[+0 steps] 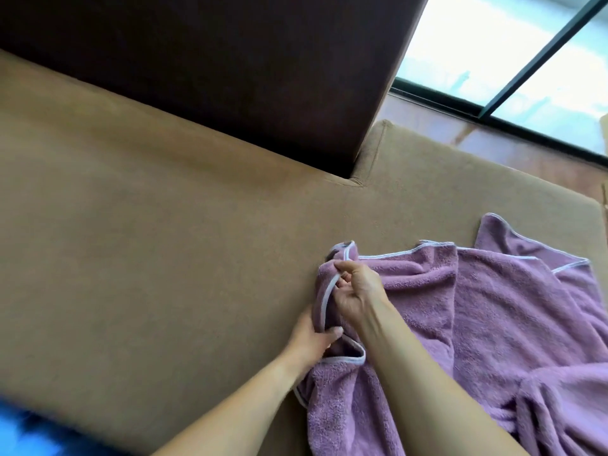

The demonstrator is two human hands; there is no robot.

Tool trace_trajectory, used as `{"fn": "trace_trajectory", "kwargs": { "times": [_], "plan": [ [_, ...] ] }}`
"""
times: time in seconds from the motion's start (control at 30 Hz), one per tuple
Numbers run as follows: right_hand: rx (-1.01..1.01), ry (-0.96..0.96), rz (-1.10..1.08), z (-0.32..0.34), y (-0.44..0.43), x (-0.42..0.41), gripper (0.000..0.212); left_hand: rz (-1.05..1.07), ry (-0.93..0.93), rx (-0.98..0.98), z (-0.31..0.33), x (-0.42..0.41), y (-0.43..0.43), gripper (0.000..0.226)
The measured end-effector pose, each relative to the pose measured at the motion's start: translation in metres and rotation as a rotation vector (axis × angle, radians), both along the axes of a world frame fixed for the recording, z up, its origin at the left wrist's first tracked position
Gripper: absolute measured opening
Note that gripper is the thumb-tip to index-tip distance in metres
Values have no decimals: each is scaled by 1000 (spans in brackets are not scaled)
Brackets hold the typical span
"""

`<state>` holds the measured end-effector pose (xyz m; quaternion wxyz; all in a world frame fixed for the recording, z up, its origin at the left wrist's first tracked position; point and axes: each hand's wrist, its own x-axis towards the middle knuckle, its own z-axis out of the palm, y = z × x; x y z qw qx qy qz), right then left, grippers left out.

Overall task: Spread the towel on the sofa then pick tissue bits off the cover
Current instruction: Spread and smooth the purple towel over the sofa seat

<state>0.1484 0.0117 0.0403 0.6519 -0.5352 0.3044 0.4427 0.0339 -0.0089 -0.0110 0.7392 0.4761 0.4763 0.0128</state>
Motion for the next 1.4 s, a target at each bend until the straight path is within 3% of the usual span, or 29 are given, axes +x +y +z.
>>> {"fn": "trace_trajectory", "kwargs": {
  "times": [0.07,0.2,0.43,0.47,0.57,0.63,0.83,0.93,1.17,1.4],
  "plan": [
    [15,-10,-4,3,7,2,19,56,46,27,2,5,5,21],
    [36,-92,-41,6,22,9,23,72,121,204,-4,-13,28,30],
    [87,-215,-117,19,67,0,26,-38,584,403,-8,-71,68,29],
    [81,-238,-77,21,75,-4,25,21,576,360,-8,-80,75,28],
    [23,-323,44,20,96,-14,21,288,324,185,6,-103,94,32],
    [-27,-373,112,18,110,-23,19,371,229,244,19,-117,106,35],
    [-81,-463,252,8,147,-58,14,69,276,903,47,-144,126,53],
    [-66,-506,283,10,169,-68,8,-90,292,1077,51,-164,142,52],
    [26,-667,366,28,249,-99,24,-31,418,1002,45,-221,206,70],
    [77,-697,404,31,326,-152,26,42,527,985,55,-266,283,74]
  ]
}}
